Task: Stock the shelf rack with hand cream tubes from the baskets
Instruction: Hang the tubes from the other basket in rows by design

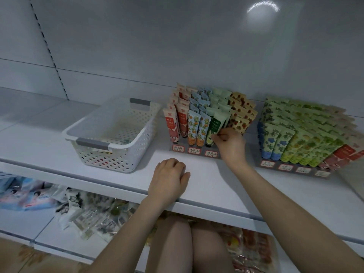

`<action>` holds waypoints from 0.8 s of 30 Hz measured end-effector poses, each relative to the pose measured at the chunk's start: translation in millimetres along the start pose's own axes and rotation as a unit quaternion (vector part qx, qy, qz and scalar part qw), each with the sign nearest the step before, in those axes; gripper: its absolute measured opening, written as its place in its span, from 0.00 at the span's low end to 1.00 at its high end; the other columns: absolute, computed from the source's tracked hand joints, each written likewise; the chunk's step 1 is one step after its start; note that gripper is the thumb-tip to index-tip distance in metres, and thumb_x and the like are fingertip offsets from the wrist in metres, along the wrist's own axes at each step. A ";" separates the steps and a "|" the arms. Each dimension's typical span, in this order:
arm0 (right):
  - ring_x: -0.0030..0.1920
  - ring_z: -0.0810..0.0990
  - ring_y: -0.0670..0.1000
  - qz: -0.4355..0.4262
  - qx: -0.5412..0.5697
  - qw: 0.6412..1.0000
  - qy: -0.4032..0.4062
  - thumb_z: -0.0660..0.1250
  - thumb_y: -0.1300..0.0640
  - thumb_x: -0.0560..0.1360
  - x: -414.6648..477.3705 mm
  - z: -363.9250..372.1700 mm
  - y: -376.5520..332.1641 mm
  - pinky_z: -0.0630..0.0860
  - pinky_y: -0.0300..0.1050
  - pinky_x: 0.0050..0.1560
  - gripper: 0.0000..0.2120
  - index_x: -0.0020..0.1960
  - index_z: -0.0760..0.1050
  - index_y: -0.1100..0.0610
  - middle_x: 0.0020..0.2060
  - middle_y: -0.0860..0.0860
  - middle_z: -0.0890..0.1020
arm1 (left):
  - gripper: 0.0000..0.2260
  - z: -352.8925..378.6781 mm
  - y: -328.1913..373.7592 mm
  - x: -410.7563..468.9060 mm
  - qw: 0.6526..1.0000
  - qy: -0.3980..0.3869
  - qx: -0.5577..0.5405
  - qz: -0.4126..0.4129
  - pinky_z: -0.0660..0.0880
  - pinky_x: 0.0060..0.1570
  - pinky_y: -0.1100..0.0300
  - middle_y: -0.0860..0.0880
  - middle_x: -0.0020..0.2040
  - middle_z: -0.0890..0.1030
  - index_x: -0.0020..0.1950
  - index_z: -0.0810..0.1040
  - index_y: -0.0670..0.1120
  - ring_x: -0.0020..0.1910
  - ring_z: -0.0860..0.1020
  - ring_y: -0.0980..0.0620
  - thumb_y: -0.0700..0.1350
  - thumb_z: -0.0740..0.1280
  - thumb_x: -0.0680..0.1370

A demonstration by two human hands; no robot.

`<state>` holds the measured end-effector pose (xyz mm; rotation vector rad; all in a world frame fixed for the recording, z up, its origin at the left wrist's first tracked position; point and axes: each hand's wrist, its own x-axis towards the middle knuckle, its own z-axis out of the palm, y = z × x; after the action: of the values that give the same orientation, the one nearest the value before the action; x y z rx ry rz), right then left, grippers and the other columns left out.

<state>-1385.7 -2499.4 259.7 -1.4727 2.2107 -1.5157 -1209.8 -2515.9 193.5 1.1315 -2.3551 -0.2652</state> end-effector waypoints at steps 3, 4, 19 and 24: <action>0.41 0.79 0.56 -0.007 -0.021 1.000 -0.019 0.65 0.63 0.75 1.7 2.5 -2.3 0.68 0.39 0.33 0.07 0.44 0.76 0.69 0.39 0.60 0.81 | 0.13 -0.3 0.9 -0.2 1.000 0.001 -0.004 -0.002 0.73 0.43 0.51 0.44 0.42 0.79 0.44 0.81 0.41 0.41 0.76 0.43 0.49 0.62 0.73; 0.39 0.78 0.55 -0.013 -0.029 0.999 -0.022 0.65 0.63 0.75 2.4 2.6 -2.2 0.66 0.36 0.30 0.07 0.43 0.76 0.67 0.38 0.59 0.80 | 0.13 -0.4 0.9 -0.3 1.000 0.002 -0.005 -0.003 0.73 0.43 0.51 0.44 0.41 0.79 0.44 0.81 0.41 0.41 0.76 0.43 0.48 0.62 0.73; 0.44 0.80 0.58 -0.038 -0.054 0.998 -0.014 0.66 0.63 0.75 -2.2 5.3 2.1 0.76 0.46 0.44 0.07 0.48 0.77 0.68 0.43 0.61 0.82 | 0.13 2.9 -0.3 -0.3 1.000 0.027 -0.004 0.015 0.73 0.46 0.51 0.44 0.44 0.80 0.47 0.81 0.40 0.44 0.77 0.44 0.48 0.62 0.74; 0.37 0.77 0.56 -0.019 -0.080 0.996 -0.043 0.65 0.62 0.75 1.3 7.1 6.9 0.69 0.42 0.37 0.07 0.41 0.75 0.65 0.34 0.56 0.80 | 0.11 4.9 -2.0 0.7 0.999 0.040 -0.001 0.026 0.72 0.48 0.52 0.44 0.46 0.80 0.48 0.81 0.41 0.45 0.76 0.44 0.47 0.64 0.75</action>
<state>-1387.1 -2504.9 251.5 -1.5994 2.3134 -1.2863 -1211.4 -2517.9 188.8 1.0590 -2.3103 -0.2011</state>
